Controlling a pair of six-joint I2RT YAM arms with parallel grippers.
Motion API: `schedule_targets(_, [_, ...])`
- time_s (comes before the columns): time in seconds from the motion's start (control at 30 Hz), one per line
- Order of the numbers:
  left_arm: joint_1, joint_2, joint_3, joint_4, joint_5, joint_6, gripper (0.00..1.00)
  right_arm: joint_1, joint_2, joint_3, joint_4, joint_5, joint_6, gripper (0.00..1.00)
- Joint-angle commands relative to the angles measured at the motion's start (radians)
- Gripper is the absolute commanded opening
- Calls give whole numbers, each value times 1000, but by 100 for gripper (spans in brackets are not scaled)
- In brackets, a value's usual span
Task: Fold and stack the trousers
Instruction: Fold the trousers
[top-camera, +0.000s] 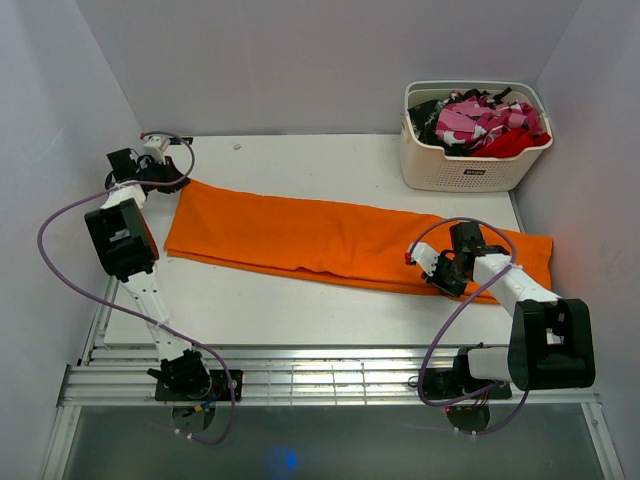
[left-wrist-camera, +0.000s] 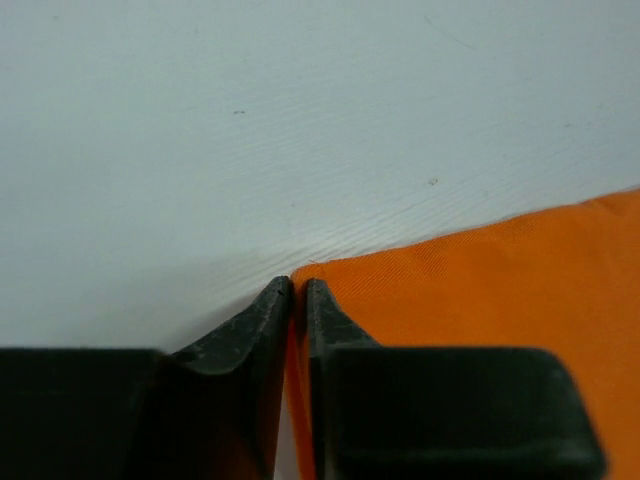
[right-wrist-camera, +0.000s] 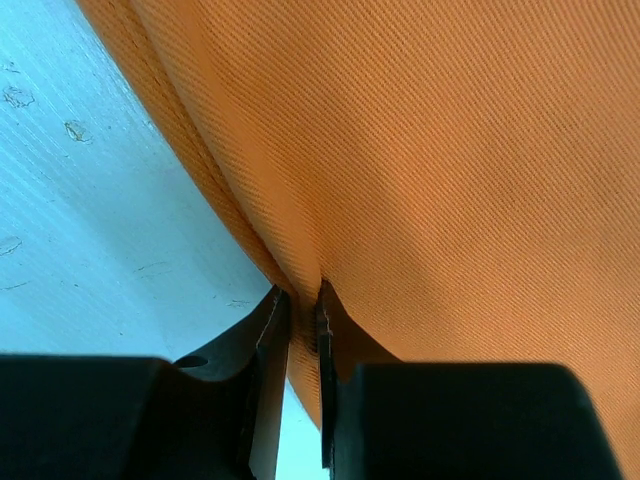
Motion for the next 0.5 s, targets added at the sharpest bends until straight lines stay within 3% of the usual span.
schedule_targets(0.0, [-11,15,49,1,-15,-3,27,-9,11,-31,-106,58,-17,8])
schedule_targets(0.07, [-11,6,58,-26,-19,-6,40,-7,-10,19,-125,38,-1,9])
schedule_targets(0.13, [-3,-9,80,-100,-25,-6,63,-1,-20,92,-170,8,22,14])
schedule_targets(0.2, [23,-48,85,-181,-10,-9,77,2,-32,140,-210,-33,50,25])
schedule_targets(0.3, [86,-141,40,-258,31,-46,80,33,-49,205,-237,-74,90,38])
schedule_targets(0.47, [155,-342,-160,-413,50,3,79,163,-84,237,-231,-91,177,40])
